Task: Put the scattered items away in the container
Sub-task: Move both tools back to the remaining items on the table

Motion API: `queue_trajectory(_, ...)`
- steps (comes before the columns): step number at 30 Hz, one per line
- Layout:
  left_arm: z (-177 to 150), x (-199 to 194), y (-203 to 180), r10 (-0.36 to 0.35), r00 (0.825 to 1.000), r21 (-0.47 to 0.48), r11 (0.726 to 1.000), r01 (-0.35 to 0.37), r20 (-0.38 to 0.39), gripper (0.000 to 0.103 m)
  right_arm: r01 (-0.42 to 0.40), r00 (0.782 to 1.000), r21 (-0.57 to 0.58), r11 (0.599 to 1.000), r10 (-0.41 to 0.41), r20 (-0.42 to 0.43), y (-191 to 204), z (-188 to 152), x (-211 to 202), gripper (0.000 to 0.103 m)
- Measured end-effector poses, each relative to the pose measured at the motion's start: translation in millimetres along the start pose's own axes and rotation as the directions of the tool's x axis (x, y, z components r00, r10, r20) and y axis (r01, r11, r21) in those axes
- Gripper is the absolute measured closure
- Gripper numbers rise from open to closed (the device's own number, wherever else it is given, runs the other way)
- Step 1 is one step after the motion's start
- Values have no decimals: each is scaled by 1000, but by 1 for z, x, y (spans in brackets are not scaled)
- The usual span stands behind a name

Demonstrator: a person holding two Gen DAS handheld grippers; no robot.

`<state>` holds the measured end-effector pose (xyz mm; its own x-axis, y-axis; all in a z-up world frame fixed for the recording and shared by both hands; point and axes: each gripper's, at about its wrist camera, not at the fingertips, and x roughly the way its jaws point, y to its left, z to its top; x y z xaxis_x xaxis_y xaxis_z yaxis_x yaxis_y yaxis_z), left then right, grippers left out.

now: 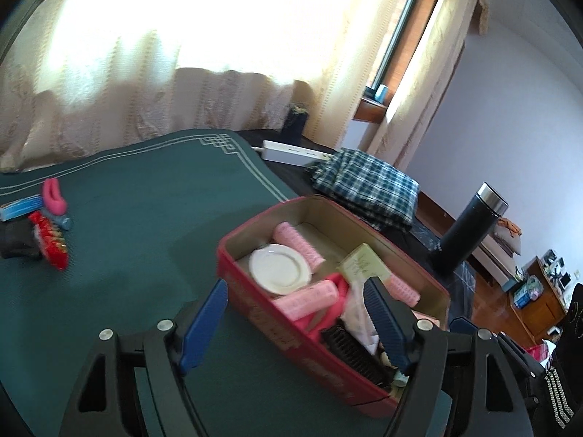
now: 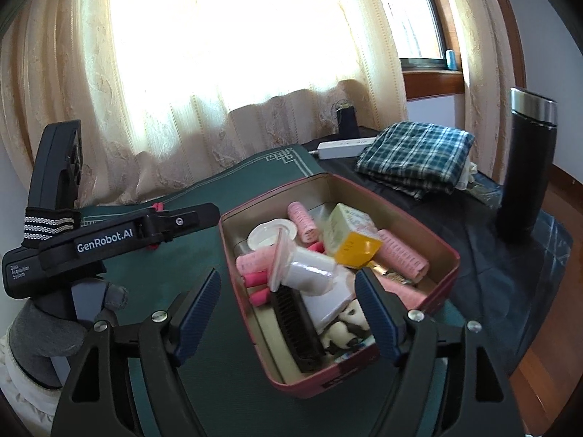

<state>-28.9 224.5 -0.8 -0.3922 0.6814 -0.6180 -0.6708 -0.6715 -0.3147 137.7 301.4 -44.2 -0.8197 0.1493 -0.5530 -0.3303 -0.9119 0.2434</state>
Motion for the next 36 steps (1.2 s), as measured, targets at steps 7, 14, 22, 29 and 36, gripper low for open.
queue_trajectory(7,-4,-17,39,45,999,-60,997,-44,24,24,-34,999,-43,998,33,-22,28,-1,13,23)
queue_trajectory(14,-9,-27,84,111,994,-113,988,-109,17,24,-91,995,-85,992,87,-49,64,1,31,22)
queue_trajectory(22,-11,-52,156,263,964,-174,951,-256,21,24,-180,979,-127,975,167,-114,104,-9,62,22)
queue_trajectory(29,-12,-63,236,430,903,-258,872,-417,-6,24,-250,957,-130,960,224,-183,124,-21,88,22)
queue_trajectory(36,2,-45,284,472,881,-293,839,-459,-31,24,-280,942,-134,951,245,-230,125,-26,105,22)
